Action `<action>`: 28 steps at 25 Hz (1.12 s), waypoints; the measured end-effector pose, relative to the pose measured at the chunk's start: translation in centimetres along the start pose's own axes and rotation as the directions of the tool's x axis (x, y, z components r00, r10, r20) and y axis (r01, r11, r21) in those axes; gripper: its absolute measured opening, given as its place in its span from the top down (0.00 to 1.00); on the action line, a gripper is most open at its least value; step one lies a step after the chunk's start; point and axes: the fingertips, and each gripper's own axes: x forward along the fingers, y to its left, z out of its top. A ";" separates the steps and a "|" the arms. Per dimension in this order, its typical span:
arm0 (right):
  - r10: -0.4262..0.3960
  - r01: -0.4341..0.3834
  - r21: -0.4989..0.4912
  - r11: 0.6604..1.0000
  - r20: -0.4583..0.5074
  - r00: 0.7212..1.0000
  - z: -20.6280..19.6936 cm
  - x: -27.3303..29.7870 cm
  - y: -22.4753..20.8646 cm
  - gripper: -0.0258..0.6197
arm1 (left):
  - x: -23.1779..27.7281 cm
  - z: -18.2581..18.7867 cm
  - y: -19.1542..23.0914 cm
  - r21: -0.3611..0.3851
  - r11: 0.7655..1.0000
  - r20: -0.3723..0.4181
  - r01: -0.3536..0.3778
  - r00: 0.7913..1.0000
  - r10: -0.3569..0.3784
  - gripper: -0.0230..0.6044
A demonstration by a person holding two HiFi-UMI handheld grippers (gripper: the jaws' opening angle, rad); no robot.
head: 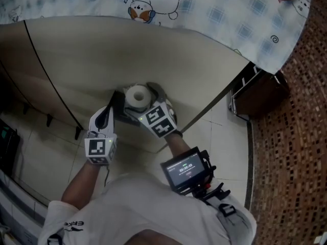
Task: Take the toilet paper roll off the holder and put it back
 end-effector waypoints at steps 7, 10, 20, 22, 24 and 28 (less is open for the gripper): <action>-0.029 0.030 0.026 0.999 -0.030 0.999 -0.9 0.7 0.1 0.19 | -0.1 -0.3 0.7 -0.002 1.000 0.006 0.003 1.000 -0.003 0.96; -0.032 0.033 0.025 0.999 -0.023 0.999 -0.7 0.6 0.3 0.21 | -0.3 -0.3 0.5 -0.014 1.000 -0.010 0.011 1.000 -0.011 0.96; -0.115 0.103 0.089 0.991 0.141 0.983 1.6 -2.0 -1.1 0.23 | 0.6 0.0 -0.3 -0.009 0.999 -0.006 0.048 0.999 -0.048 0.96; -0.143 0.114 0.154 0.982 0.192 0.971 1.9 -3.3 -1.7 0.23 | 0.7 -0.1 -0.5 -0.004 0.998 0.003 0.057 0.998 -0.057 0.96; -0.173 0.118 0.229 0.966 0.238 0.956 1.9 -4.8 -2.4 0.23 | 0.7 0.0 -1.0 0.002 0.998 0.007 0.062 0.998 -0.062 0.96; -0.235 0.120 0.367 0.922 0.286 0.929 0.3 -7.6 -3.7 0.23 | 0.9 0.7 -2.7 0.014 0.995 0.018 0.097 0.995 -0.097 0.96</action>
